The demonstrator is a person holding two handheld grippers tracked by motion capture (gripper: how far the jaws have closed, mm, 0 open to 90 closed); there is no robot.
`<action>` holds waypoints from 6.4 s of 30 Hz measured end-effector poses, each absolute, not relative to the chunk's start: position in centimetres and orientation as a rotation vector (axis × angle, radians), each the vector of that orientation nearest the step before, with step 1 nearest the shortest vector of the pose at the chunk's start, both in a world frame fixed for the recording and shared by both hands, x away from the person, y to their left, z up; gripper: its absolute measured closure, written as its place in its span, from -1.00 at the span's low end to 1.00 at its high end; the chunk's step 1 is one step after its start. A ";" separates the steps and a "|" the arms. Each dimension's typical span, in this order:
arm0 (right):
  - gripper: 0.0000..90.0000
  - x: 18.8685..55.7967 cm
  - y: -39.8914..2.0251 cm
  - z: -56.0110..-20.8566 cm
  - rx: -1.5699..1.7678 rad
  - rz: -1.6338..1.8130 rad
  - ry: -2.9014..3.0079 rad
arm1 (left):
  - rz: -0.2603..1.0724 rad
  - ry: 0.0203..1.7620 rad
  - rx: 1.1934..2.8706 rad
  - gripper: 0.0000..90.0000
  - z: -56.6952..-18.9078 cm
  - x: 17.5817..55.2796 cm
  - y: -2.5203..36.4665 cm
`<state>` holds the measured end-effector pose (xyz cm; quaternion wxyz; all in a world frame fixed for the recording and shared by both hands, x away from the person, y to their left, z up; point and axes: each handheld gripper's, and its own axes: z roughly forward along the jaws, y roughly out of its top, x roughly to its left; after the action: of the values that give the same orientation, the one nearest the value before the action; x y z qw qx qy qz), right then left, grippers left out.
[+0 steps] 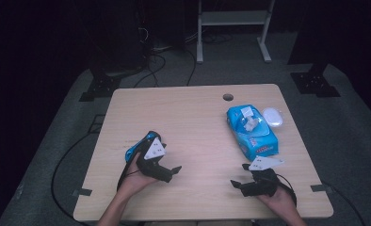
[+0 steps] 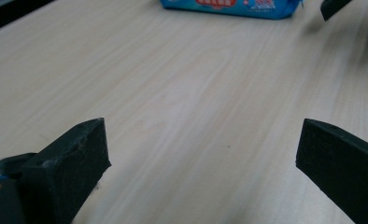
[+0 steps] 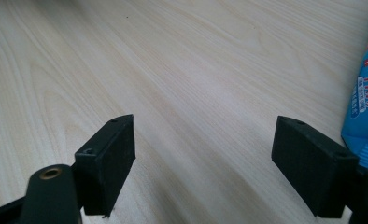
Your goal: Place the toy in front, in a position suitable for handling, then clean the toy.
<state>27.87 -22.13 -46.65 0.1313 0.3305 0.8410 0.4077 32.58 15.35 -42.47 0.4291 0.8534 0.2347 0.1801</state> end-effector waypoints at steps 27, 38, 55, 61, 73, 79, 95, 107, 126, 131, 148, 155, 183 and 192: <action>-0.54 27.9 -21.1 -46.7 0.933 1.188 2.487 | 0.476 0.755 2.302 -0.95 -41.8 39.3 23.1; -0.54 27.7 -21.2 -46.6 0.929 1.192 2.488 | 0.397 0.786 2.433 -0.95 -43.7 40.9 23.4; -0.54 27.7 -21.2 -46.7 0.925 1.185 2.497 | 0.254 0.879 2.491 -0.71 -45.9 42.5 23.4; -0.54 27.7 -21.1 -46.7 0.920 1.180 2.504 | 0.239 0.881 2.527 -0.52 -45.4 42.5 22.9; -0.54 27.7 -21.3 -46.8 0.926 1.187 2.501 | 0.274 0.900 2.566 -0.42 -44.9 42.6 22.3; -0.54 27.7 -21.3 -46.8 0.928 1.188 2.499 | 0.290 0.900 2.551 -0.39 -44.7 42.5 22.5; -0.54 27.7 -21.3 -46.8 0.923 1.186 2.500 | 0.320 0.895 2.516 -0.39 -44.4 42.2 22.9; -0.54 27.9 -21.6 -46.5 0.933 1.196 2.476 | 0.347 0.703 2.479 -0.39 -41.1 40.4 20.0; -0.53 27.9 -23.5 -45.8 0.980 1.237 2.400 | 0.196 0.242 2.528 -0.39 -41.7 35.5 6.1; -0.53 27.8 -23.7 -45.7 0.985 1.243 2.388 | 0.143 0.219 2.550 -0.39 -43.1 35.2 4.5; -0.53 27.9 -23.7 -45.7 0.983 1.234 2.387 | 0.083 0.268 2.570 -0.39 -45.5 35.4 4.0; -0.53 28.0 -23.8 -45.6 0.993 1.239 2.371 | 0.103 0.345 2.433 -0.57 -44.9 34.6 5.7; -0.53 34.8 -27.0 -39.2 1.124 1.145 2.079 | 0.248 0.446 2.245 -0.79 -44.6 32.6 12.0; -0.51 37.1 -26.8 -39.1 1.148 1.084 2.029 | 0.262 0.448 2.214 -0.79 -44.4 32.9 12.0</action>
<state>37.08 -26.78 -39.06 0.2816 0.4284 0.7573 0.4045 32.91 11.98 -44.40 0.4204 0.8834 0.1787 0.1044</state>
